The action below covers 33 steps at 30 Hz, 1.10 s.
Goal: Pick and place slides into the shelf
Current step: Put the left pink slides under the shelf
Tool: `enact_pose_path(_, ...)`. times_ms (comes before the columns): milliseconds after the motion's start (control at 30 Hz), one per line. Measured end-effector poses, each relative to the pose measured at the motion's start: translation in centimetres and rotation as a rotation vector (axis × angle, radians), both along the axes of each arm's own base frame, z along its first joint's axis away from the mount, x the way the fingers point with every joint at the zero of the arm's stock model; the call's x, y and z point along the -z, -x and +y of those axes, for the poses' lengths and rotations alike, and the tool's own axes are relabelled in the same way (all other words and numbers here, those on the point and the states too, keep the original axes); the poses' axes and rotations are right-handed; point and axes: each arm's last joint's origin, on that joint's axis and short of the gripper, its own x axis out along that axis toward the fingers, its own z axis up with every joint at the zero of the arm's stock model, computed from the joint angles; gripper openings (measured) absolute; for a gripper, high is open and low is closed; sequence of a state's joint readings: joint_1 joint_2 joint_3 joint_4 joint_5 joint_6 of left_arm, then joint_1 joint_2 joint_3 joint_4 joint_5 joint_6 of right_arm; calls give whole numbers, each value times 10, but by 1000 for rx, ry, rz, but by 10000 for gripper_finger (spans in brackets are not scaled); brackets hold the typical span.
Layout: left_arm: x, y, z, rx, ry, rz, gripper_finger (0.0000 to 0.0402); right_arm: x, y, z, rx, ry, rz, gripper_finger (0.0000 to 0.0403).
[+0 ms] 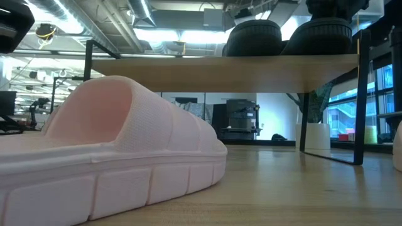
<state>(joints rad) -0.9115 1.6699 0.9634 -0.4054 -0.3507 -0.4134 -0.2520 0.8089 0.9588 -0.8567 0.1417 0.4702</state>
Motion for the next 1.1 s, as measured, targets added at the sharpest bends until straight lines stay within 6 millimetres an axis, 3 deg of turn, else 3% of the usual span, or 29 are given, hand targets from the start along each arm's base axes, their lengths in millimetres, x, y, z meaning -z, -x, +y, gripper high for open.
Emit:
enact_pose_path(167, 2, 0, -1, 4, -3, 0, 171, 0, 0, 0, -2, 2, 0, 159)
enact_pose_path(500, 31, -6, -8, -50, -19, 52, 171, 0, 0, 0, -1, 2, 0, 159)
enact_pose_path(1100, 32, -7, -9, -114, 22, 29, 156, 0, 0, 0, -3, -3, -1, 159)
